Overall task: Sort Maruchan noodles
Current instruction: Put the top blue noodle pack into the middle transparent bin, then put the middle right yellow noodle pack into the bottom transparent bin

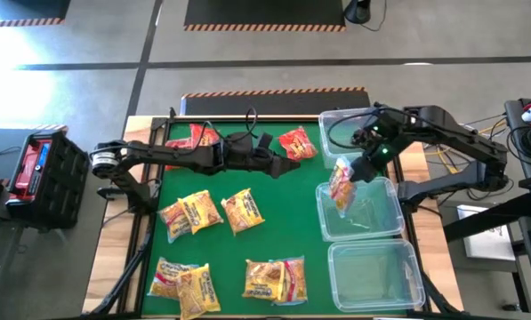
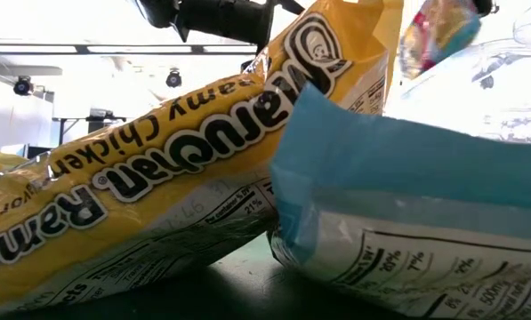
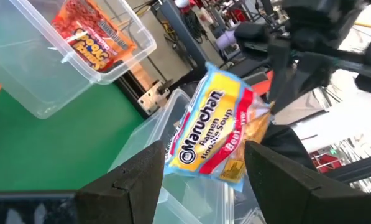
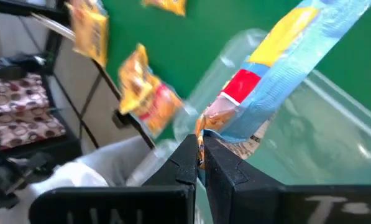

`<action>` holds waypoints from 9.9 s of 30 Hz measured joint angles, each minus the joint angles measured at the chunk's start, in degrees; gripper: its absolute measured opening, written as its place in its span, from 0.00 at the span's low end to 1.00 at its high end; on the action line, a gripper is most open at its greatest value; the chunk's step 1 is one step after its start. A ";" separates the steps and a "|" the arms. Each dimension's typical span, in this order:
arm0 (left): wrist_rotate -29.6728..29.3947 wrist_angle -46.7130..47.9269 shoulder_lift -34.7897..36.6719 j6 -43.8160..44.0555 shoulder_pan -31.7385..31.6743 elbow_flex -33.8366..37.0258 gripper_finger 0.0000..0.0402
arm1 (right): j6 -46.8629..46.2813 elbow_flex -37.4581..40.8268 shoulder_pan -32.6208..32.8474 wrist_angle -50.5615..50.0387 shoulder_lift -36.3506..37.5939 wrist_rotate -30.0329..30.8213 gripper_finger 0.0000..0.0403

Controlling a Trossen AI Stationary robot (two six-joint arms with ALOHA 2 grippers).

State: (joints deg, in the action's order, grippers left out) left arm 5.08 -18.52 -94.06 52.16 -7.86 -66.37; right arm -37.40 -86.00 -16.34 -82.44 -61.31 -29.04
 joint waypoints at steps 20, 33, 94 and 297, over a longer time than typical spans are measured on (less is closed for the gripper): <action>-1.77 0.11 0.00 -1.11 -0.02 0.07 0.51 | 1.07 7.37 6.39 -7.52 0.04 0.58 0.02; -3.09 0.15 0.00 -2.16 -0.04 0.09 0.51 | 1.41 17.61 9.88 -7.55 0.04 4.08 0.02; -3.06 0.36 0.00 -1.94 -0.05 0.15 0.51 | -3.32 24.41 9.84 -7.56 0.04 8.66 0.02; -8.31 7.80 -8.96 13.28 2.71 18.27 0.51 | 4.54 19.07 -0.45 61.15 -33.78 14.14 0.33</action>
State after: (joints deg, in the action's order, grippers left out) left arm -3.23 -10.73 -103.03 65.44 -5.15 -48.10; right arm -32.86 -66.92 -16.79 -21.29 -95.09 -14.91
